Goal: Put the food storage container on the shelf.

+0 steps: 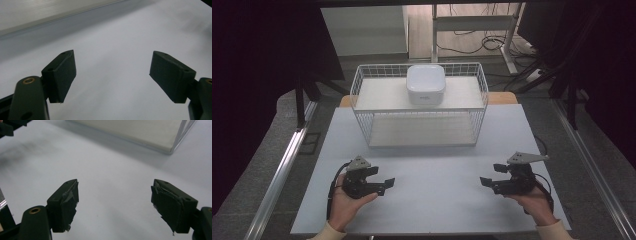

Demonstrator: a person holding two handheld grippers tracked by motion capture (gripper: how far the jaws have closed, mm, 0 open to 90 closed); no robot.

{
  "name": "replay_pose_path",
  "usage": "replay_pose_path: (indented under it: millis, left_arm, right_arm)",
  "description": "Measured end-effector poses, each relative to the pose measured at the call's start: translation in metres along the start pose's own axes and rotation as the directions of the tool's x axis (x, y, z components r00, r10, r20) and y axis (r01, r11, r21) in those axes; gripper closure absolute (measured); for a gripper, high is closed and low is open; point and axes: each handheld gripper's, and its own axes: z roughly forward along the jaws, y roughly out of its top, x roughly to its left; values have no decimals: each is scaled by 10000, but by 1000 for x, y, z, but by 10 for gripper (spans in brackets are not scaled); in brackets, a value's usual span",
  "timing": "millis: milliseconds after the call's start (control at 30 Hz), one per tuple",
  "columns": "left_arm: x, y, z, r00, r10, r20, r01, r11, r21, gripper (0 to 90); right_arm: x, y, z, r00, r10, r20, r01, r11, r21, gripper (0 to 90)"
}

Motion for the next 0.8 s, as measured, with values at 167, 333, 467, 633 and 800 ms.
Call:
replay_pose_path:
  millis: [167,333,467,633,800]
  left_arm:
    - [-2,-3,3,10000,42,-9,-42,10000,-5,207]
    - [-1,-3,0,10000,-65,47,65,9999,-125,206]
    - [2,-3,-2,9998,-172,28,173,9996,-242,207]
    - [3,-3,-1,9997,-212,97,213,9996,-181,208]
    - [4,-2,-2,9994,-300,171,304,9992,-250,207]
  right_arm:
    - [2,-9,12,10000,-30,-59,32,9994,336,216]
    - [1,-10,18,9998,-187,30,185,9988,453,209]
    - [0,-9,14,9999,-121,87,120,9998,168,209]
    - [1,-9,15,9996,-234,126,232,9996,184,209]
    - [1,-8,13,9996,-252,127,252,9997,16,195]
